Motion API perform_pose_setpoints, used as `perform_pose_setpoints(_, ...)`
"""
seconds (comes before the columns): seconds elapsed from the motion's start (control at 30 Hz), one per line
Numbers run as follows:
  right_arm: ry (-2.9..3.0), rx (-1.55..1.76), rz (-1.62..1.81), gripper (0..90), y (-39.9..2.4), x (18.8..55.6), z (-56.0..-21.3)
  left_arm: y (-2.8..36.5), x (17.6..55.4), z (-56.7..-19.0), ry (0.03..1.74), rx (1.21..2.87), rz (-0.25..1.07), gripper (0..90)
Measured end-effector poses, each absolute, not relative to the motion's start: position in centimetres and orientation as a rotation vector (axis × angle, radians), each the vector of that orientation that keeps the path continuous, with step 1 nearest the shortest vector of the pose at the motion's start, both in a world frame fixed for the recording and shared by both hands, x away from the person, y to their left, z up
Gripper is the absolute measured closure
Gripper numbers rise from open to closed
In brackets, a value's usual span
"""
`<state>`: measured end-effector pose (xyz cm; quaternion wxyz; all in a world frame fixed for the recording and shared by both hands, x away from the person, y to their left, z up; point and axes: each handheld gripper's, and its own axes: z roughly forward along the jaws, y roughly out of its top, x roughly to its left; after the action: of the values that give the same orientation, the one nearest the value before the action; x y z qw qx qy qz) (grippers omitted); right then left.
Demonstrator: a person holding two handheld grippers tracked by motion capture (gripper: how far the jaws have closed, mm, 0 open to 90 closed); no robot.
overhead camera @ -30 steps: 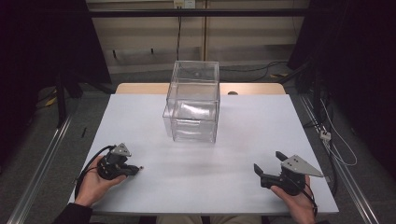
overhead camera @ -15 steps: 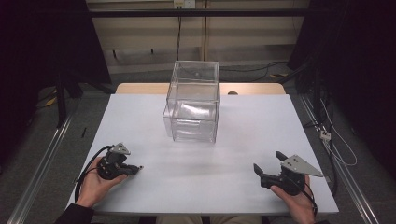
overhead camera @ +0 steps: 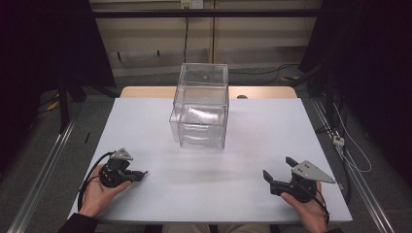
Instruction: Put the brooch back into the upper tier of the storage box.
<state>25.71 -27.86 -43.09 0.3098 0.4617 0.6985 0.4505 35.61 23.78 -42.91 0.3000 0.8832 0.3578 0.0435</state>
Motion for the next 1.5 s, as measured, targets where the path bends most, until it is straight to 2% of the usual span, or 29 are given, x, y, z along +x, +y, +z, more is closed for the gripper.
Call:
perform_pose_setpoints(0.93, 1.829, 1.228, 1.197, 8.9, -28.1, 25.6, -43.0, 24.3, 33.1, -39.8, 0.942, 2.120, 0.177, 84.2)
perform_pose_setpoints(1.5, 1.837, 1.224, 1.202, 8.8, -28.0, 25.6, -43.0, 23.3, 31.3, -37.2, 0.891, 2.058, 0.243, 84.1)
